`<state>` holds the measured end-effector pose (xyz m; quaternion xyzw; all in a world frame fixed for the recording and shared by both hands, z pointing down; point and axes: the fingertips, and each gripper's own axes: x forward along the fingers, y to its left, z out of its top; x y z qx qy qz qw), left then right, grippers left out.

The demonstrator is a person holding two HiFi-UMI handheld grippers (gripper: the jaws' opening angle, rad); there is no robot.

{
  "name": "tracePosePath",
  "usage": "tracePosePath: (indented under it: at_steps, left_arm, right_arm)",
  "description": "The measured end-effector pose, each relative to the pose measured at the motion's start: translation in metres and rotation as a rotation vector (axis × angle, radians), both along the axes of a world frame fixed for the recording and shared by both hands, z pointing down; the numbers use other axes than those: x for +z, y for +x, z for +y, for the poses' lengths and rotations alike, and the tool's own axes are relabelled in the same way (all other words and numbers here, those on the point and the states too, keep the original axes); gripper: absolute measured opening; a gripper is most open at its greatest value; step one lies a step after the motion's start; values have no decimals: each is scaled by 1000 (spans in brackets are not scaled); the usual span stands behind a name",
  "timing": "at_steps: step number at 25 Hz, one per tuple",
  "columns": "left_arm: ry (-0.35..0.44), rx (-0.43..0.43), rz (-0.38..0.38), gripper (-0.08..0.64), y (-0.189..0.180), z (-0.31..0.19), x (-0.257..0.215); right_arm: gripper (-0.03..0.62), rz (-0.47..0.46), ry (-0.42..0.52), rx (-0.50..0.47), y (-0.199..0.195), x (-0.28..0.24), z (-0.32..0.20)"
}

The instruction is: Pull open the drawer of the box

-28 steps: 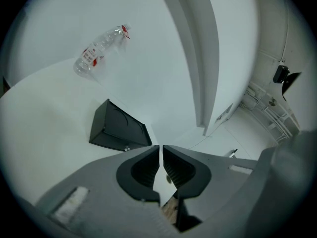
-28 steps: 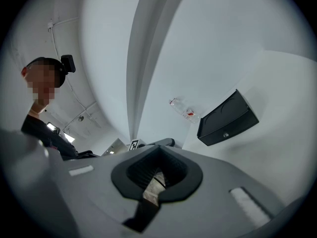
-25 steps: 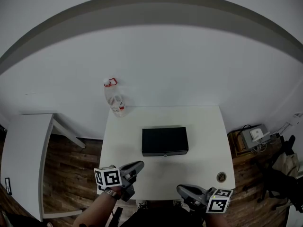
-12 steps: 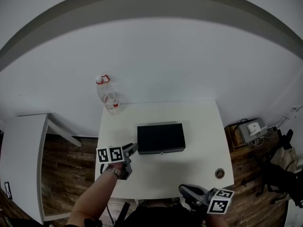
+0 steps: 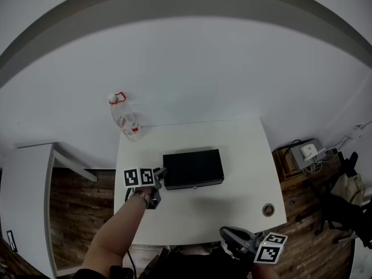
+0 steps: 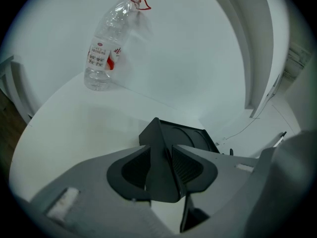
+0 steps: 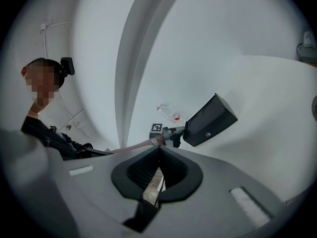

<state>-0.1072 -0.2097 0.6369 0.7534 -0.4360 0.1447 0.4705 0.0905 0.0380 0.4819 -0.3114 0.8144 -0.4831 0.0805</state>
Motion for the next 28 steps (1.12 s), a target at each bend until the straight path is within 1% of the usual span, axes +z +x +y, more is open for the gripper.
tracePosePath:
  at_steps: [5, 8, 10, 13, 15, 18, 21, 28]
  left_arm:
    - [-29, 34, 7, 143, 9, -1, 5]
    - [-54, 57, 16, 143, 13, -1, 8]
    - [-68, 61, 32, 141, 14, -2, 9]
    - [-60, 83, 41, 144, 15, -2, 9]
    - [-41, 105, 32, 144, 16, -2, 9]
    - [-34, 120, 30, 144, 16, -2, 9]
    - [-49, 117, 51, 146, 17, -3, 9]
    - [-52, 145, 33, 146, 18, -2, 9]
  right_arm:
    - [5, -4, -14, -3, -2, 5, -2]
    - [5, 12, -33, -19, -8, 16, -10]
    - [5, 44, -53, -42, -13, 32, -20]
    - [6, 129, -94, -79, -24, 69, -43]
    - [48, 184, -129, -94, -33, 95, -65]
    - [52, 242, -202, -78, -41, 131, -99]
    - [64, 259, -275, -47, -47, 155, -127]
    - [77, 291, -341, -38, -59, 180, -154]
